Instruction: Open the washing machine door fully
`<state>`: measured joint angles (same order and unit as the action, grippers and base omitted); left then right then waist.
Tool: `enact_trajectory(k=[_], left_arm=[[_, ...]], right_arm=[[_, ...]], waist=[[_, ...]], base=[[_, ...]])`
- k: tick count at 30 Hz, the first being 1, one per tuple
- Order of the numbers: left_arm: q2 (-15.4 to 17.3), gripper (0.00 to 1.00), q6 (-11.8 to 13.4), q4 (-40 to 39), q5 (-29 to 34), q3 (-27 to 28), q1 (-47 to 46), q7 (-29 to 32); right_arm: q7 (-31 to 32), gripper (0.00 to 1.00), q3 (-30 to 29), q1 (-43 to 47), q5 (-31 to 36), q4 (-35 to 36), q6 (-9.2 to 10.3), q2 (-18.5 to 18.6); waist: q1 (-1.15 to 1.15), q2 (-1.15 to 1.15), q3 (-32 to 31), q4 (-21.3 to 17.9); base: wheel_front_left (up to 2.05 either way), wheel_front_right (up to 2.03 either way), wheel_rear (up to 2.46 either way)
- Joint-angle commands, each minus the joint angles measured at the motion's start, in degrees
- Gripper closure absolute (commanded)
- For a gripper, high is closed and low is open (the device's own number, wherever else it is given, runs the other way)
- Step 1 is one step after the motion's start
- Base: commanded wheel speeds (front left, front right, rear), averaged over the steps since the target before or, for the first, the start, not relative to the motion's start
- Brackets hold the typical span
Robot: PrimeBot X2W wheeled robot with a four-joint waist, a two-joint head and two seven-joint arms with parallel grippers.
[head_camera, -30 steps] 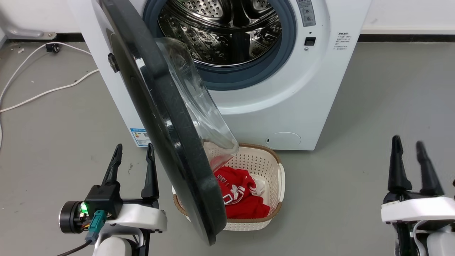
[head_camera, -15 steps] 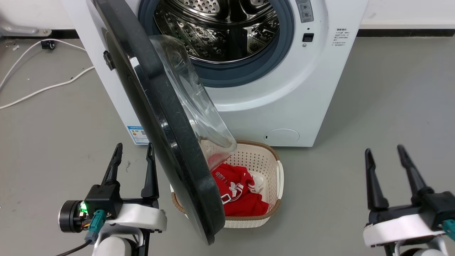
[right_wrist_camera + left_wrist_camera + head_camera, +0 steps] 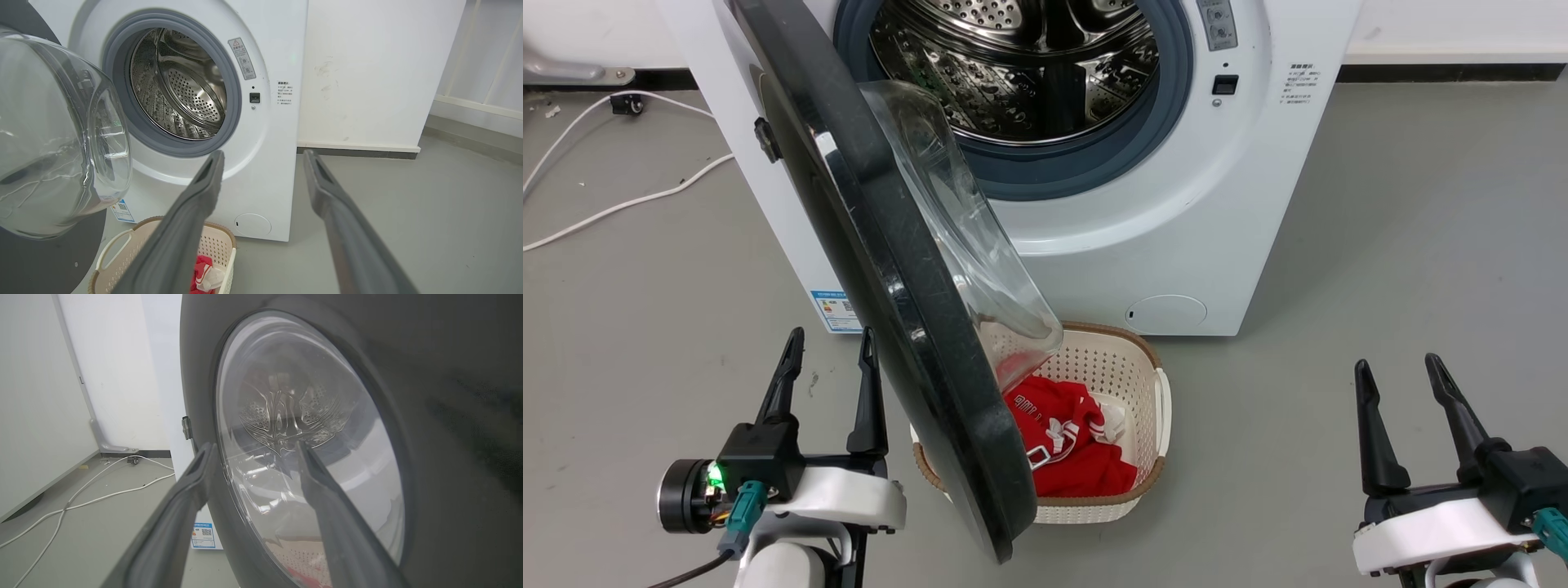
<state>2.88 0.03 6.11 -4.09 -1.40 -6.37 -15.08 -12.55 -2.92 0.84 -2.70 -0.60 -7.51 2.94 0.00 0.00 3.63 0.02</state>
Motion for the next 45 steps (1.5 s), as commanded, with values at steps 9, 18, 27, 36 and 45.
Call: enact_trajectory(k=[9, 18, 27, 36, 45], left_arm=[[0.0, 1.0, -0.4, 0.2, -0.1, -0.2, -0.4, -0.1], [0.0, 1.0, 0.3, -8.9, 0.2, 0.9, -1.6, -0.1], [0.0, 1.0, 1.5, -28.3, 2.4, 1.2, -4.5, -0.1], [0.1, 1.0, -1.3, -41.7, 4.5, -6.0, -5.2, -0.1], [0.4, 1.0, -5.1, -36.5, 0.1, -19.6, 3.3, -0.1]], right_arm=[[-0.5, 0.0, 0.1, -0.9, -1.2, -0.3, 0.04, -0.1], [-0.9, 0.0, 0.1, -1.1, -2.1, -0.9, 0.04, -0.1], [-0.9, 0.0, 0.3, -0.9, -2.7, -1.7, 0.04, -0.1], [-0.8, 0.0, 0.7, -0.6, -3.3, -2.1, 0.04, -0.1], [-0.5, 0.0, 0.5, 0.4, -3.2, -2.3, 0.04, -0.1]], waist=[[0.0, 0.0, 0.4, 0.1], [0.0, 0.0, 0.7, 0.1], [0.0, 0.0, 0.6, 0.4], [0.0, 0.0, 0.2, 0.1], [0.0, 0.0, -1.0, -0.2]], base=[[0.0, 0.0, 0.0], [0.0, 0.0, 0.0], [0.0, 0.0, 0.0], [0.0, 0.0, 0.0], [0.0, 0.0, 0.0]])
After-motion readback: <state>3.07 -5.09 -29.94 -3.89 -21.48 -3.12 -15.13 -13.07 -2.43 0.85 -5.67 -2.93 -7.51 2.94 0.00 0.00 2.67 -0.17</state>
